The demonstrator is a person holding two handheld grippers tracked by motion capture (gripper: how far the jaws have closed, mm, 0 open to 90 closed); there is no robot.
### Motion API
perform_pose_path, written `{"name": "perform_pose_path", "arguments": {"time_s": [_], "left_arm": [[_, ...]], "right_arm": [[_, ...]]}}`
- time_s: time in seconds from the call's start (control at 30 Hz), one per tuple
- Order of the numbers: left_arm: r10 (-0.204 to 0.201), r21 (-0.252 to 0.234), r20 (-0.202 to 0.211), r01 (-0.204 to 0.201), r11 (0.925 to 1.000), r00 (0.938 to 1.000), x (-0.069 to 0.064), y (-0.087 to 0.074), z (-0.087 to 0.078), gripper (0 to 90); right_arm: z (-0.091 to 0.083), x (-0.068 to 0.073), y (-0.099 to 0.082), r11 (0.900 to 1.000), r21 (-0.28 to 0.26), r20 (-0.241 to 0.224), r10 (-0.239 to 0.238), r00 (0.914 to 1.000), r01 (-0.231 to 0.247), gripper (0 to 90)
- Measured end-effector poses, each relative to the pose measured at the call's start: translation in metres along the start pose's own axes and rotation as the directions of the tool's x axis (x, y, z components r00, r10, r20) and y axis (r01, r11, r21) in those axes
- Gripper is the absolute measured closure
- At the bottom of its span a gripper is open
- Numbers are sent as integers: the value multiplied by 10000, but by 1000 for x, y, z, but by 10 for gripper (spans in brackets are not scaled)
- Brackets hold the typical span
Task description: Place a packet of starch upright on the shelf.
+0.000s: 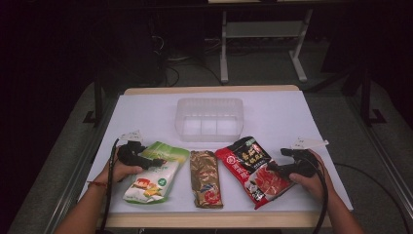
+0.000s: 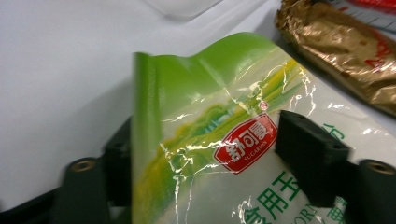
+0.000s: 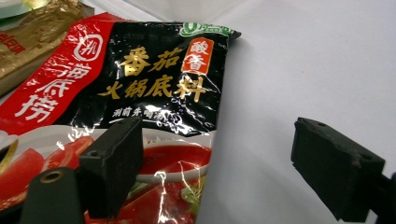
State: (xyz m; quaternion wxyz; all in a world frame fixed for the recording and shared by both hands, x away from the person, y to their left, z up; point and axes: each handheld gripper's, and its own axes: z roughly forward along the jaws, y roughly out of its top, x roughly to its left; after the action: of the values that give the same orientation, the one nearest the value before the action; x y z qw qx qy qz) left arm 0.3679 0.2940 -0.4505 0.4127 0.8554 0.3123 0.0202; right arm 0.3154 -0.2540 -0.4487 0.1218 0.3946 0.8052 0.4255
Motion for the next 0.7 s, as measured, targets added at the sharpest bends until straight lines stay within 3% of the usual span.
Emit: {"name": "perform_pose_path", "arguments": {"time_s": [0.07, 0.1, 0.2, 0.23, 0.27, 0.33, 0.4, 0.57, 0.7], "left_arm": [[323, 145, -477, -316, 9994, 9983, -4, 0, -1, 473], [341, 198, -579, -330, 9993, 9977, -4, 0, -1, 473], [371, 64, -828, -367, 9993, 9959, -5, -3, -2, 642], [459, 42, -912, -457, 9989, 9948, -7, -4, -2, 751], [488, 86, -884, -482, 9988, 9949, -7, -4, -3, 751], [549, 11, -920, -550, 9985, 9942, -10, -6, -3, 846], [572, -41, -918, -579, 9983, 9941, -11, -6, -4, 896], [189, -513, -871, -234, 9984, 9960, -10, -8, -10, 899], [325, -852, -786, -392, 9956, 9964, -12, -8, -21, 900]], "right_arm": [[0, 0, 0, 10000, -5, -37, 3, 10000, -3, 163], [0, 0, 0, 10000, -5, -37, 3, 10000, -3, 163], [0, 0, 0, 10000, 30, -84, 13, 10000, -13, 163], [0, 1, 0, 10000, 65, -118, -49, 9999, 49, 163], [0, 1, 0, 10000, 65, -118, -49, 9999, 49, 163], [0, 1, 0, 10000, 64, -130, -69, 9999, 70, 163], [0, 0, 0, 10000, 37, -99, -36, 9999, 36, 163], [-1, -2, 2, 9999, -99, -93, -30, 10000, 29, 163], [-2, -4, 3, 9998, -190, -45, 5, 10000, -6, 163]]}}
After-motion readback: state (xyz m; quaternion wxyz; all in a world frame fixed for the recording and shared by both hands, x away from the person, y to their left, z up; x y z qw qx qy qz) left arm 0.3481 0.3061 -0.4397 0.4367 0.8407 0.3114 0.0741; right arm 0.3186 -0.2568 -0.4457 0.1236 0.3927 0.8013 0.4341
